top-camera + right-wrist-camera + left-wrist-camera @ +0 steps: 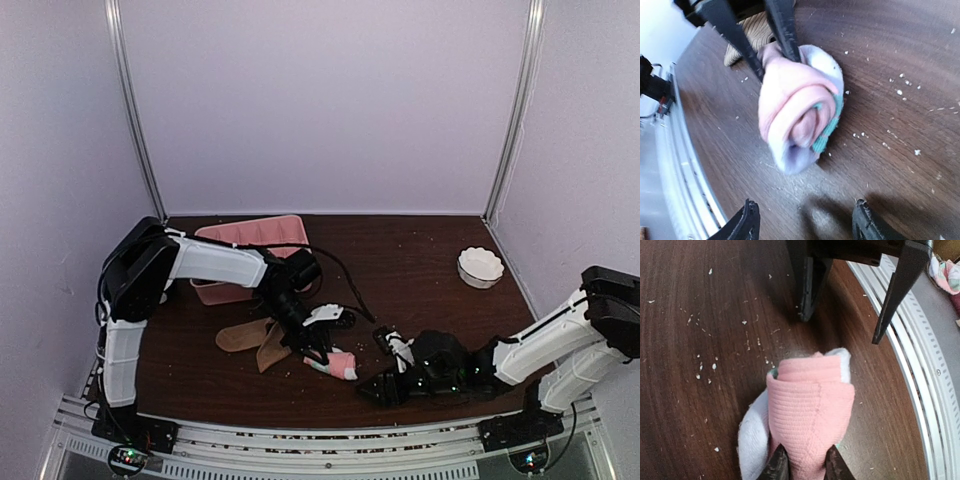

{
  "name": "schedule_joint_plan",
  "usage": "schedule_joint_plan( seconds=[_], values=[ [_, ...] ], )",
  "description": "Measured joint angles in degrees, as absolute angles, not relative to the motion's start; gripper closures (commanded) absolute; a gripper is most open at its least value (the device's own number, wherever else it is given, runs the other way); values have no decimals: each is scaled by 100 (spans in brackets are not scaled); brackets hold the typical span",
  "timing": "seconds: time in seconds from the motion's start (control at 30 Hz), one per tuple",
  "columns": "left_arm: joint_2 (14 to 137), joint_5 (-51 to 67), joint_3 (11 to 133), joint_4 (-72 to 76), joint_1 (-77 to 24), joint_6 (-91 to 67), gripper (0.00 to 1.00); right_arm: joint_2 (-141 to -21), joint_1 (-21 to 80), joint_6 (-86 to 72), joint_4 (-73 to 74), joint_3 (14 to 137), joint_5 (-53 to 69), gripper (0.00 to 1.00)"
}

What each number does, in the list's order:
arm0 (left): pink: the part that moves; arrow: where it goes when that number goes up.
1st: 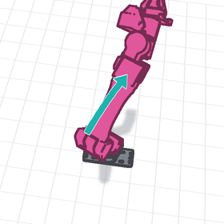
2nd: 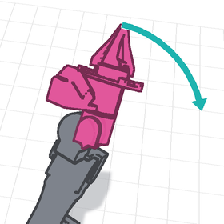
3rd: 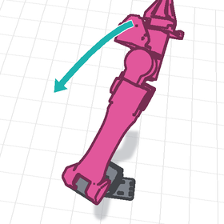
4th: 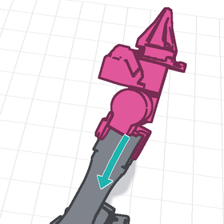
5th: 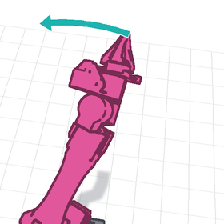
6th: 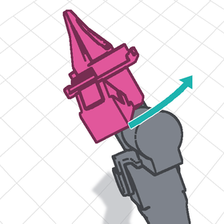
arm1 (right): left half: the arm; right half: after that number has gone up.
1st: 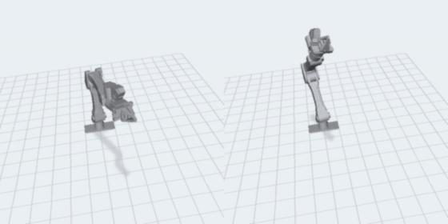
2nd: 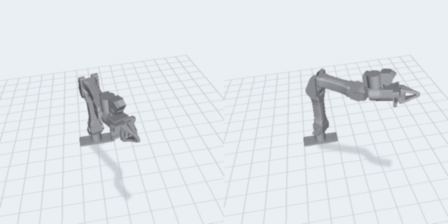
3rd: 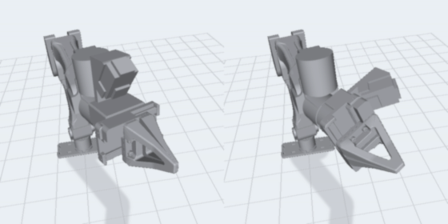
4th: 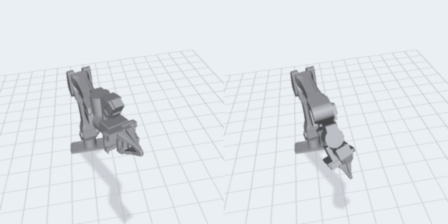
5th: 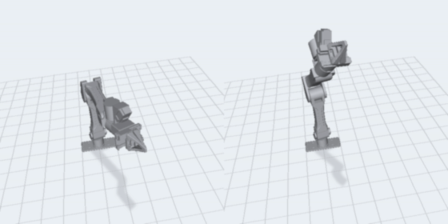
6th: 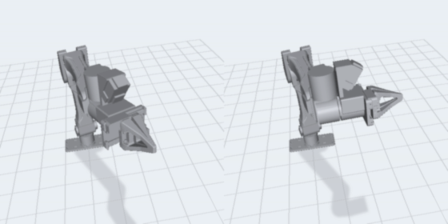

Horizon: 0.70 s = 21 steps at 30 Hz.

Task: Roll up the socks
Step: Pick up the sock from the center of the board.

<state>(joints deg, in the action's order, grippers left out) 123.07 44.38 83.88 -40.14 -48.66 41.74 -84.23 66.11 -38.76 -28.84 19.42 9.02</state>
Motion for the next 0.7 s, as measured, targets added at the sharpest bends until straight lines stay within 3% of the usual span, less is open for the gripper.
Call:
schedule_joint_plan(
  seconds=[0.17, 0.3, 0.47, 0.7],
  values=[
    [12481, 4628, 8580, -4228, -4805, 4038, 80, -8154, 7682, -2971, -2078, 2161, -637, 38],
    [12599, 4633, 8753, -4392, -4803, 3922, 80, -8560, 8361, -2088, -1243, 3039, -1625, 36],
    [12844, 4635, 9181, -4797, -4803, 3822, 79, -9386, 8639, -934, -464, 4292, -2458, 35],
    [13117, 4654, 9642, -5328, -4803, 3819, 79, -9852, 8350, 515, -36, 4661, -2906, 35]
  ],
)
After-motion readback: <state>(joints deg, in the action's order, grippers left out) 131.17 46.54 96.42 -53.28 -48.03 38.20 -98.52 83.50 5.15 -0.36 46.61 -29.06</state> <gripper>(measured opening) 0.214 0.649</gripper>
